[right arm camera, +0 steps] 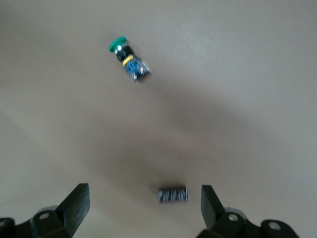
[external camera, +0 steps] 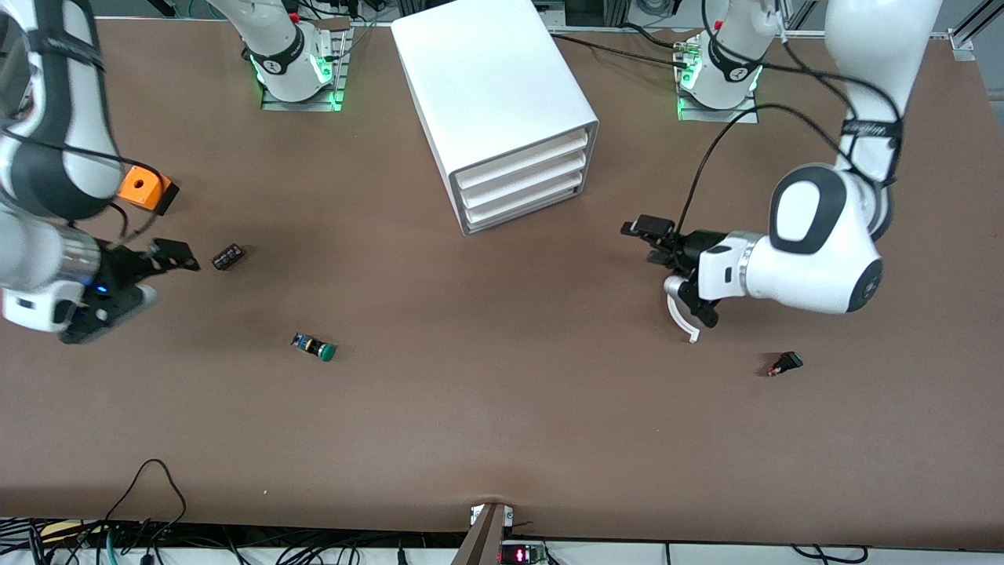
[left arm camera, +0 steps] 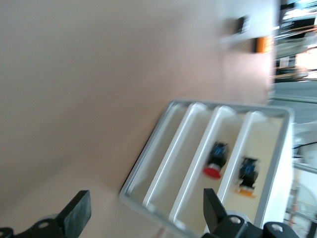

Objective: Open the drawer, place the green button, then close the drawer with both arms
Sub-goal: 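Reach the left gripper to the drawer handle while the right gripper reaches the button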

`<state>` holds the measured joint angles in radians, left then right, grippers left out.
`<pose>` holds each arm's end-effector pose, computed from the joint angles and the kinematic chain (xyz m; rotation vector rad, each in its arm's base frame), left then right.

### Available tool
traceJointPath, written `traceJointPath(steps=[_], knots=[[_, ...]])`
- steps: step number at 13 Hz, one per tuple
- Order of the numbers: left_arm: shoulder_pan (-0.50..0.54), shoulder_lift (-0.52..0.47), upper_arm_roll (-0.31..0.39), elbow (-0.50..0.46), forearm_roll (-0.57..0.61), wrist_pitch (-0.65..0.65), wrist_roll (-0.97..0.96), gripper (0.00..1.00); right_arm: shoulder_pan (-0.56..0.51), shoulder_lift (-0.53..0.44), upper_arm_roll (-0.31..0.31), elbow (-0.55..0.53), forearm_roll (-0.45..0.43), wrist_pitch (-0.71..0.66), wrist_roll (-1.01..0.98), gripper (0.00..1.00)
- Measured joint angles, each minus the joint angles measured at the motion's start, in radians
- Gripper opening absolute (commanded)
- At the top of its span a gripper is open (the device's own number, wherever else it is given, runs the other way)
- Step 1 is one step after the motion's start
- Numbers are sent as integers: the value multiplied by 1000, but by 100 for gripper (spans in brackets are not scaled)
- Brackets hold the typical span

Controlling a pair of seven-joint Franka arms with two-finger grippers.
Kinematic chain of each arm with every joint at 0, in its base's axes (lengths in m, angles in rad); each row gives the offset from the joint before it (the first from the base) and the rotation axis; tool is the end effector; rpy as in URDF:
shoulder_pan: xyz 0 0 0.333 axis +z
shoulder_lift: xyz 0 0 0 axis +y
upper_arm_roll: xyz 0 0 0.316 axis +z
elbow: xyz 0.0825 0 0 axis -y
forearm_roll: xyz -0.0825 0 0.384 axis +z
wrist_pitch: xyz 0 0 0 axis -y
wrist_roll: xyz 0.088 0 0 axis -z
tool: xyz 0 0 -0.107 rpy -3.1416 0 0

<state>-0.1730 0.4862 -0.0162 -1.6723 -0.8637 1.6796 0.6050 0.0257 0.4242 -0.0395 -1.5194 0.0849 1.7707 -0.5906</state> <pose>0.6087 -0.1904 0.3229 2.1613 -0.5205 -0.3213 0.6613 0.0017 0.4038 -2.9048 -0.8272 0.2199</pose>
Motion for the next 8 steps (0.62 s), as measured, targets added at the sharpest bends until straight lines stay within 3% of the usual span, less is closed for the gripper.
traceJointPath(steps=[5,8], knots=[[-17,90,-7,-204,-416,57,426,94,36,100,2,4,0,65,-46,100],[-27,129,-52,-297,-536,61,563,94,47,148,15,5,0,168,-172,100]])
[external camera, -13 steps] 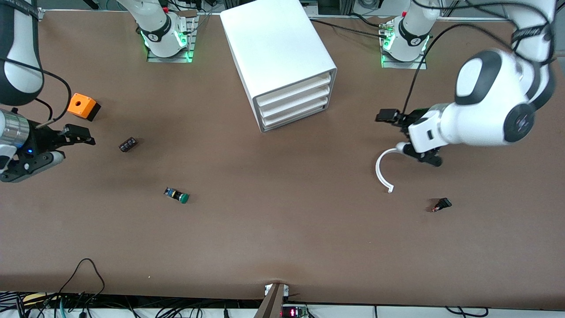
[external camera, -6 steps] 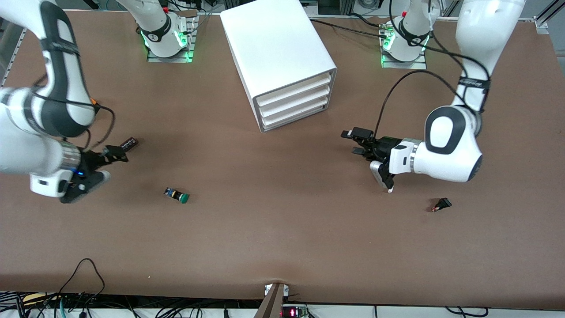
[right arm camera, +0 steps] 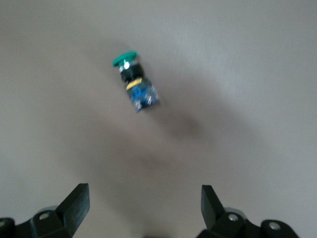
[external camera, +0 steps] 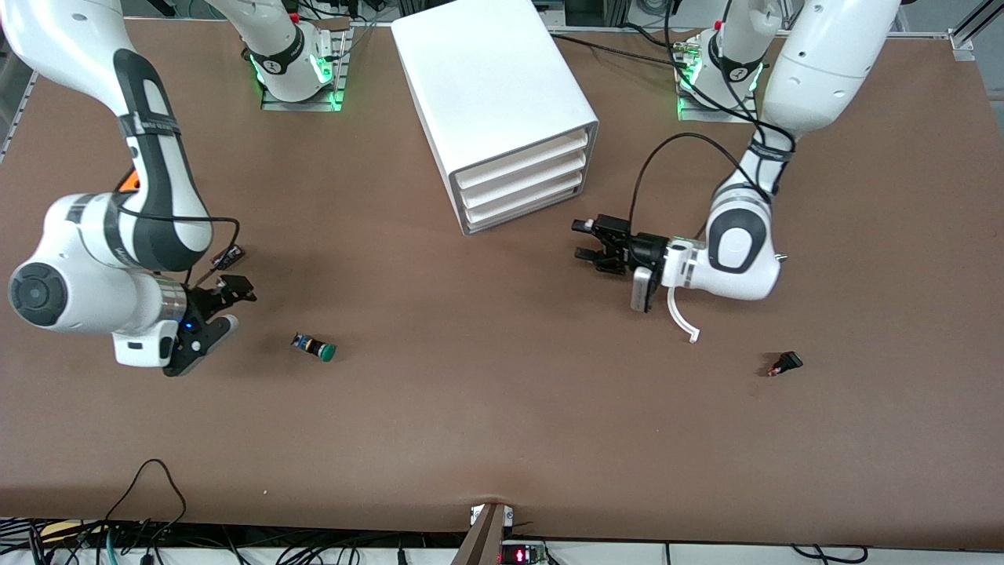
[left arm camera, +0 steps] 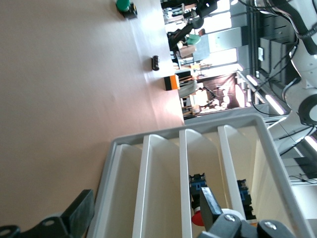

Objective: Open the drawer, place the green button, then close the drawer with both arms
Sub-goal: 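Reach the left gripper to the drawer handle while the right gripper reaches the button, then pull the drawer open with the left gripper while the right gripper grasps the button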

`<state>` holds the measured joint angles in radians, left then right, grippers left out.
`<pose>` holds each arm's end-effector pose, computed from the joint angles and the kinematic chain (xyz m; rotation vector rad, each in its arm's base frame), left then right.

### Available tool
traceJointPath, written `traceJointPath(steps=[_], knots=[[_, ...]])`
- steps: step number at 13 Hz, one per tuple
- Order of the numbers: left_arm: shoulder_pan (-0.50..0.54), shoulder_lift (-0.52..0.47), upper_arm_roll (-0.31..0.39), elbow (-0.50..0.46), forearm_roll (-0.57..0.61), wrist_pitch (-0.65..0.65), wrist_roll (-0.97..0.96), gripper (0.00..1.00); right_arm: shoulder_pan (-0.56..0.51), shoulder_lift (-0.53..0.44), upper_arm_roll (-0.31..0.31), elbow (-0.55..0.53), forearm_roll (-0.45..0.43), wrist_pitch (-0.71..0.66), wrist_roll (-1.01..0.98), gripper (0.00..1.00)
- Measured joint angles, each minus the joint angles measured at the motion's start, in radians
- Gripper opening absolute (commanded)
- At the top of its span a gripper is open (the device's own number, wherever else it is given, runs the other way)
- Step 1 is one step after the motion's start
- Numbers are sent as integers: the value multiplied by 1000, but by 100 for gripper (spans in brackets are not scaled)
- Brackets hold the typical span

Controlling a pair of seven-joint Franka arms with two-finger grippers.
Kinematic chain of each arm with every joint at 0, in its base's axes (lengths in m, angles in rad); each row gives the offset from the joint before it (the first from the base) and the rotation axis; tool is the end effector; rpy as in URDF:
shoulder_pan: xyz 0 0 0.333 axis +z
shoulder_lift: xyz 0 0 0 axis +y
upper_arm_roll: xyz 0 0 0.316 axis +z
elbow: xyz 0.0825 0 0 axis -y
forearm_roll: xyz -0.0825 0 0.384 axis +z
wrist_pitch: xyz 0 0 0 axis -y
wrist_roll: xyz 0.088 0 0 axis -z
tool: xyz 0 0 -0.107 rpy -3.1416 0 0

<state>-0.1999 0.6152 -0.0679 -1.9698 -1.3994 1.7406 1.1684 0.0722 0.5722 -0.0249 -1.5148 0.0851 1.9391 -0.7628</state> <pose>0.5226 -0.2354 0.1681 1.7177 -0.4161 -0.1044 0.6854 0.0408 0.3176 -2.8004 -1.1455 0.1759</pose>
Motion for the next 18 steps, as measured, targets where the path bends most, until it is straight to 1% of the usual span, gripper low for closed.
traceJointPath(steps=[2,6,8,9,10,12,14,16,18], knots=[[-5,3,-18,-27,-3,2,3,94,4,29,1,0,0,51,-90,100],[-15,5,-31,-74,-3,2,2,96,4,101,1,1,0,136,-269,100],[-27,13,-35,-93,-3,2,2,95,13,133,3,2,0,159,-317,100],[-31,19,-36,-98,-3,2,2,92,23,143,5,2,0,164,-323,100],[-36,25,-36,-99,-3,2,2,88,34,148,6,2,0,167,-324,100],[-46,37,-36,-100,-3,2,2,83,55,150,7,2,0,171,-324,100],[-64,46,-37,-106,-3,2,2,74,61,152,7,2,0,171,-324,100],[-79,51,-38,-109,-3,2,3,60,60,163,7,2,0,176,-337,100],[-93,51,-38,-113,-3,2,3,39,60,182,7,2,0,202,-346,100]])
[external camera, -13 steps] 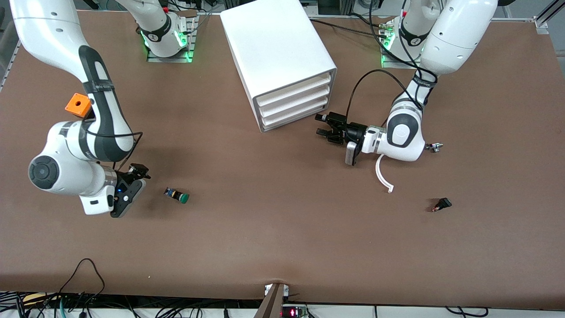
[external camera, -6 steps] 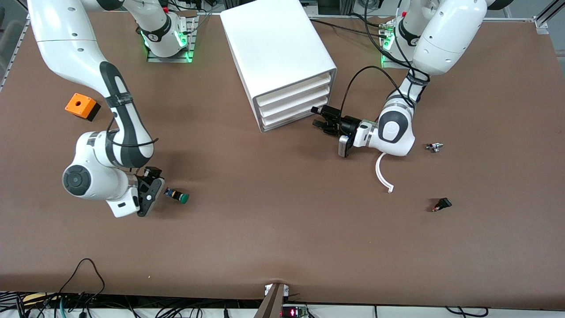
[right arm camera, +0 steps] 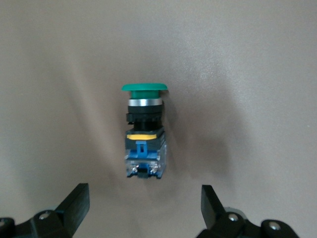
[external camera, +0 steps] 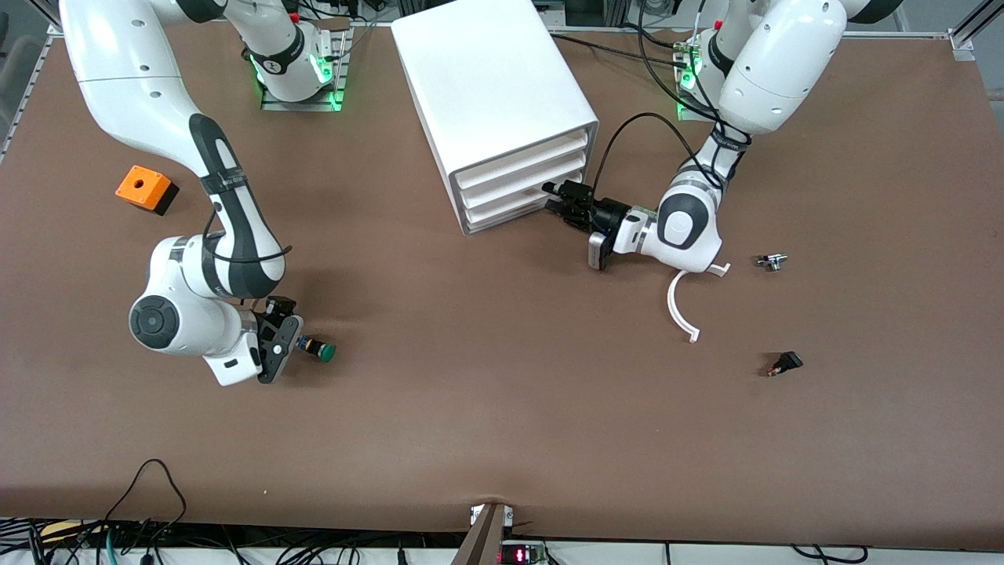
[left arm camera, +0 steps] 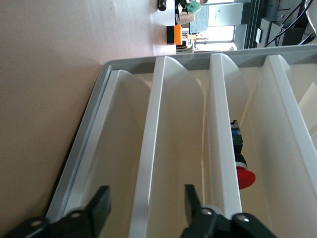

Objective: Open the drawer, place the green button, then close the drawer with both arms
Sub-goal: 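Pull the drawer open with the left gripper while the right gripper grasps the button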

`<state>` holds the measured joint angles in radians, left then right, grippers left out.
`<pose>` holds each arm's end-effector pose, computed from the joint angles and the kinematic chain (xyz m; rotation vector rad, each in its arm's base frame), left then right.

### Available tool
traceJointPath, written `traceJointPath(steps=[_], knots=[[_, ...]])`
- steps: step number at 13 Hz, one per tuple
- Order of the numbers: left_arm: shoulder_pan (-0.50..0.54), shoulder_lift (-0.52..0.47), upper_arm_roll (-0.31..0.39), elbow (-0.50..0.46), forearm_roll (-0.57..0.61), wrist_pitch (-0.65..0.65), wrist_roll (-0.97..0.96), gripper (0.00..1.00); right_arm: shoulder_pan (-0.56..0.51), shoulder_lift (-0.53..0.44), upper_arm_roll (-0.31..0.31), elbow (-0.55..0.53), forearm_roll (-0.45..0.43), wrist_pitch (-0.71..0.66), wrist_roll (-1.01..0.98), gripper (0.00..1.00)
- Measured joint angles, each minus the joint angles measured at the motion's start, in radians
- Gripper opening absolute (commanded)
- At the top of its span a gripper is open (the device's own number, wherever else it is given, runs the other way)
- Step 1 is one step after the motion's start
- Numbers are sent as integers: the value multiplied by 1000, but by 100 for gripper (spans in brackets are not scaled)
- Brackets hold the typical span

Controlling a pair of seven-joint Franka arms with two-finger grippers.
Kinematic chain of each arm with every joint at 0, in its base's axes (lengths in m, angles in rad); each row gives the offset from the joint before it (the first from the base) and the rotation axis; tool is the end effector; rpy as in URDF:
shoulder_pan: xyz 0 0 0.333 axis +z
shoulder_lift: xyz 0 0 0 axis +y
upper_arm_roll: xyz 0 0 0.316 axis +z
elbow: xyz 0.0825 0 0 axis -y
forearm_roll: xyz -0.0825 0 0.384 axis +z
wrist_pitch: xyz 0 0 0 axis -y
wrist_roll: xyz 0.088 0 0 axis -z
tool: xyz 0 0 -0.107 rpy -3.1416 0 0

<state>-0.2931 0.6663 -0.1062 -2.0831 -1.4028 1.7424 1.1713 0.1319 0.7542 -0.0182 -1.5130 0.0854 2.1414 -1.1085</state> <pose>0.4360 -0.2841 0.1120 1.6923 -0.4053 -0.3375 0.6928 0.0847 0.2067 -2.5212 -1.6802 0.1266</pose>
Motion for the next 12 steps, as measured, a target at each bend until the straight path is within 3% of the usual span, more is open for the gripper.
traceJointPath(steps=[2,3,8,11,12], knots=[[-12,1,0,-2,0,0,0,10,0,17,0,0,0,24,-5,100],[-14,1,0,-2,0,0,0,0,0,22,1,0,0,36,-13,100],[-13,3,1,-2,0,4,2,0,1,27,27,0,0,66,-25,97],[-12,3,6,1,0,4,2,0,1,28,32,0,0,70,-49,81],[-12,3,10,6,0,4,2,0,0,31,32,0,0,73,-57,71]])
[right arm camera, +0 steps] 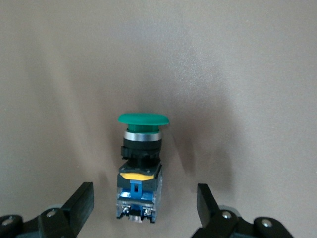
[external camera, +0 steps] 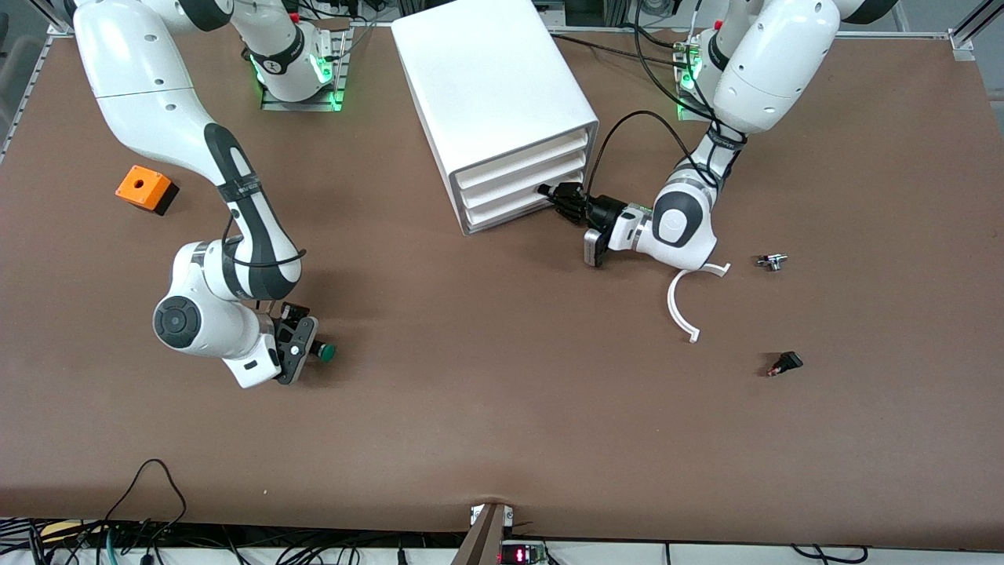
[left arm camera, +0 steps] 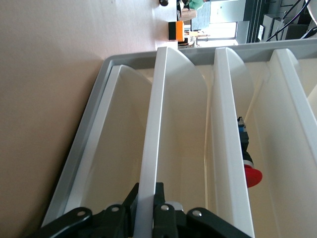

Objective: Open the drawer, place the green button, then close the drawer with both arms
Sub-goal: 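Pull the drawer open with the left gripper while the right gripper grasps the button, then lift the green button toward the drawer while the left gripper withdraws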

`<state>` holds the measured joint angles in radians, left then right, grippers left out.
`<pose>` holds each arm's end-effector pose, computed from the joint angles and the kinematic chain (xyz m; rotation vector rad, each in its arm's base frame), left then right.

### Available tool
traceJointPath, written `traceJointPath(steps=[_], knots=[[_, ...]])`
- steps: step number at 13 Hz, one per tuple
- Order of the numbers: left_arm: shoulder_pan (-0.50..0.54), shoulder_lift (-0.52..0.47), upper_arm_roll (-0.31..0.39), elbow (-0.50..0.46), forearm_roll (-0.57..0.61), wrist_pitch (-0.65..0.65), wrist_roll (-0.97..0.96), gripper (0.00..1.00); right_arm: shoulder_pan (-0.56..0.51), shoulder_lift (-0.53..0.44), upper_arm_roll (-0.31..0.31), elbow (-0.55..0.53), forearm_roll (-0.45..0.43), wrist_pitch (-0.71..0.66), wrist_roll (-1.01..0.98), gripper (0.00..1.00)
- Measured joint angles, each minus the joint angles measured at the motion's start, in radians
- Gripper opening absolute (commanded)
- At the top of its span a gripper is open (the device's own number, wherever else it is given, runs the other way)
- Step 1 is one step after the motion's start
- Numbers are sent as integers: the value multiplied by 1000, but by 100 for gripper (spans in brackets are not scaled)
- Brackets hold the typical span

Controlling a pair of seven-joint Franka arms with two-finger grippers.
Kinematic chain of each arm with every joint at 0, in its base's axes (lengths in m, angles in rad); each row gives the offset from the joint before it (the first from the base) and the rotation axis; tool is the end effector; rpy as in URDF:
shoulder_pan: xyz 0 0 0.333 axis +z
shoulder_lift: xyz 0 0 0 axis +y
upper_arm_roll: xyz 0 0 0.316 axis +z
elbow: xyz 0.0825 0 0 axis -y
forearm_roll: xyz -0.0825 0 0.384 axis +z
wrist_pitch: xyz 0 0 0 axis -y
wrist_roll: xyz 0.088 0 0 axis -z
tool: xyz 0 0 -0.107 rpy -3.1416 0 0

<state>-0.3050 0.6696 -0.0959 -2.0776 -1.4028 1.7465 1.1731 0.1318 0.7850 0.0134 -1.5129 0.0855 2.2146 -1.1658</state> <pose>0.4372 -0.2847 0.1105 1.7009 -0.4118 -0.3349 0.6947 0.1030 0.1908 -2.4578 -1.7794 0.0541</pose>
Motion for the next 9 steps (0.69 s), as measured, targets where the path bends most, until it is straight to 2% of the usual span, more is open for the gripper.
traceJointPath(steps=[1,3,6,9], knots=[[1,0,7,4,0,1,0,0,0,3,0,0,0,7,-8,59],[3,0,27,18,0,2,-2,0,-1,8,0,0,0,14,-37,43],[4,4,52,51,1,5,-23,0,-1,8,0,2,0,15,-70,34],[2,9,83,95,10,17,-31,0,-2,8,0,5,0,18,-79,34]])
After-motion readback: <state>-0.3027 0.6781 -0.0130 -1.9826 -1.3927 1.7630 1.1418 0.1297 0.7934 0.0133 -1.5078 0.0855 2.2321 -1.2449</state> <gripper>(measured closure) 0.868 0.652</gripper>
